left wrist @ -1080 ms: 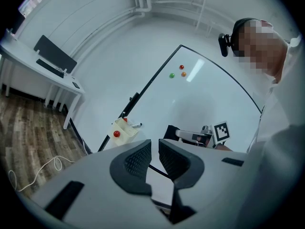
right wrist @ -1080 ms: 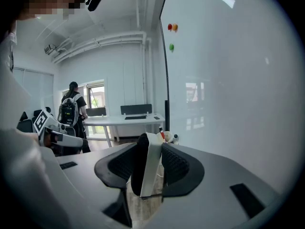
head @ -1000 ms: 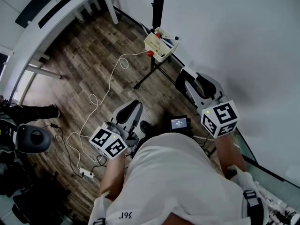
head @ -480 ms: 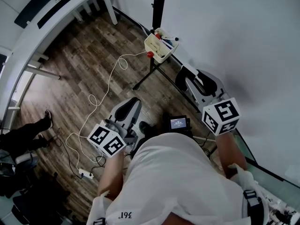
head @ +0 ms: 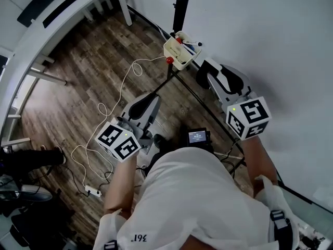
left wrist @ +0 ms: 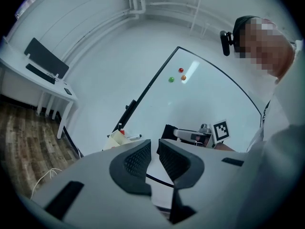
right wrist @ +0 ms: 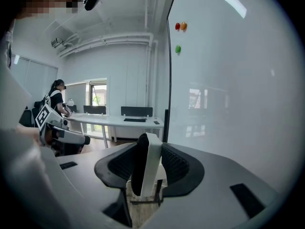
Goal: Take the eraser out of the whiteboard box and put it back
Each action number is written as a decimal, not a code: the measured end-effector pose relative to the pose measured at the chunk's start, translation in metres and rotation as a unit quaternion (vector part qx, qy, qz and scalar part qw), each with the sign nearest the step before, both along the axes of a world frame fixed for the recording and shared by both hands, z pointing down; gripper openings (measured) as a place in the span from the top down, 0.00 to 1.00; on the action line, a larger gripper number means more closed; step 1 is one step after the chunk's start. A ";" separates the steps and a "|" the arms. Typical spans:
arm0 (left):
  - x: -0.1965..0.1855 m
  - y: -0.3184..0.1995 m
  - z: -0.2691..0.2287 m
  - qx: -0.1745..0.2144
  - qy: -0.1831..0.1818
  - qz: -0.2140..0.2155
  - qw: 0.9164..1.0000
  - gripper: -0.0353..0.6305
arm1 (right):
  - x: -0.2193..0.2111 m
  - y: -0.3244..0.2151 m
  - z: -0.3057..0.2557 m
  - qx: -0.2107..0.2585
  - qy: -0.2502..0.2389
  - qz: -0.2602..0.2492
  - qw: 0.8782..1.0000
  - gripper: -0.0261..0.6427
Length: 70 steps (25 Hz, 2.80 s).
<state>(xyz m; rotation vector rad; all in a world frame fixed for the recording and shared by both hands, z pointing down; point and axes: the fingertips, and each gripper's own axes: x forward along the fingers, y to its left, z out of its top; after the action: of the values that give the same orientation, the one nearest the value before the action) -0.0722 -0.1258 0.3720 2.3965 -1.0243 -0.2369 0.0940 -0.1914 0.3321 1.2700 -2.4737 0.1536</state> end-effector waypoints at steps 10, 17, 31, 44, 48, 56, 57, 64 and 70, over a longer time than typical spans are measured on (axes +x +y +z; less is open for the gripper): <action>0.008 -0.031 -0.004 0.020 -0.011 0.004 1.000 0.87 | -0.015 -0.037 -0.012 0.023 0.030 -0.021 0.999 0.70; 0.009 -0.046 -0.002 0.019 -0.018 0.006 1.000 0.87 | -0.031 -0.062 -0.011 0.025 0.042 -0.028 0.998 0.70; 0.017 -0.079 0.019 0.021 -0.035 0.008 0.999 0.87 | -0.061 -0.107 0.025 -0.001 0.063 -0.036 0.997 0.70; 0.017 -0.081 0.046 -0.014 -0.028 0.017 0.999 0.80 | -0.079 -0.126 0.071 -0.036 0.098 -0.031 0.994 0.70; 0.017 -0.082 0.050 -0.018 -0.027 0.020 0.999 0.80 | -0.080 -0.129 0.086 -0.047 0.110 -0.030 0.992 0.70; 0.017 -0.078 0.058 -0.030 -0.024 0.025 0.999 0.80 | -0.083 -0.132 0.111 -0.066 0.138 -0.029 0.988 0.70; 0.018 -0.078 0.059 -0.031 -0.023 0.025 0.999 0.80 | -0.084 -0.132 0.114 -0.069 0.141 -0.028 0.987 0.70; 0.020 -0.078 0.063 -0.040 -0.019 0.027 0.999 0.80 | -0.089 -0.135 0.126 -0.081 0.163 -0.030 0.983 0.70; 0.020 -0.077 0.067 -0.042 -0.017 0.026 0.999 0.80 | -0.093 -0.136 0.130 -0.075 0.173 -0.030 0.982 0.70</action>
<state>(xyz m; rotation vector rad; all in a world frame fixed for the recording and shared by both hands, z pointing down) -0.0524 -0.2030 0.4390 2.3550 -0.9674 -0.1314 0.0012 -0.3273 0.4617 1.0582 -2.1560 0.0936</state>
